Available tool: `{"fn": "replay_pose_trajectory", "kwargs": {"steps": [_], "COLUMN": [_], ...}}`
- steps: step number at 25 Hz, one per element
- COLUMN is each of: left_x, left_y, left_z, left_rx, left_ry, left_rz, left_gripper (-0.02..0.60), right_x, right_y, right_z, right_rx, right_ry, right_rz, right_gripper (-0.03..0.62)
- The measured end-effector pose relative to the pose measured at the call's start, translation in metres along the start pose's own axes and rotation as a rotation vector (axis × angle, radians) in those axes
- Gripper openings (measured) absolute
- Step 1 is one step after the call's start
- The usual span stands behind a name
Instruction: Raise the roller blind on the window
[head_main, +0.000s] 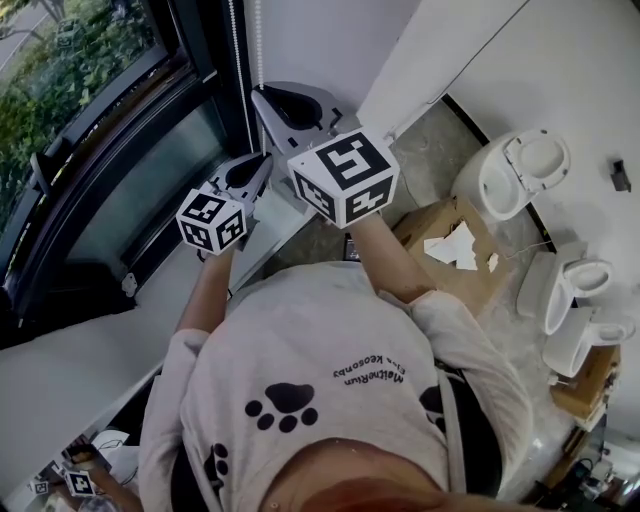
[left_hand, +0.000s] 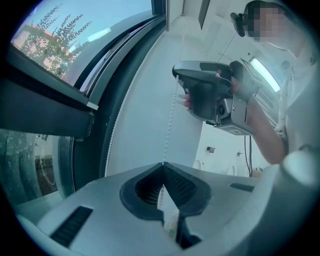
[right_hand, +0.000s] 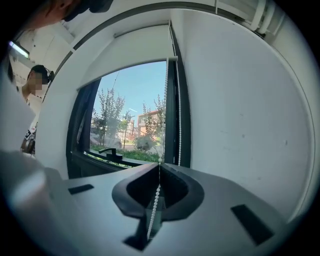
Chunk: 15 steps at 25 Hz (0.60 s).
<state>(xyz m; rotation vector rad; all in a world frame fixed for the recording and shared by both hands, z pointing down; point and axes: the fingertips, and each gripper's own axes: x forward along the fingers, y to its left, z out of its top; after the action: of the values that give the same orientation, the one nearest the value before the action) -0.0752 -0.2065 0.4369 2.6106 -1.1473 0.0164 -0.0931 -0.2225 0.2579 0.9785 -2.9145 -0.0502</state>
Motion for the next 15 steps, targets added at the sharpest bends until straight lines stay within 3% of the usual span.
{"fn": "replay_pose_trajectory", "kwargs": {"steps": [5,15], "left_x": [-0.003,-0.002], "left_y": [0.005,0.011], "left_z": [-0.025,-0.065], "left_rx": [-0.047,-0.039], "left_ry": [-0.01,0.059], "left_rz": [0.007,0.024], "left_gripper": [0.011,0.011], "right_x": [0.002,0.002], "right_y": [0.006,0.008], "right_z": [-0.026,-0.067], "right_rx": [-0.005,0.0], "right_ry": [0.03,0.088], "right_rz": [-0.007,-0.029], "right_gripper": [0.009,0.009]}}
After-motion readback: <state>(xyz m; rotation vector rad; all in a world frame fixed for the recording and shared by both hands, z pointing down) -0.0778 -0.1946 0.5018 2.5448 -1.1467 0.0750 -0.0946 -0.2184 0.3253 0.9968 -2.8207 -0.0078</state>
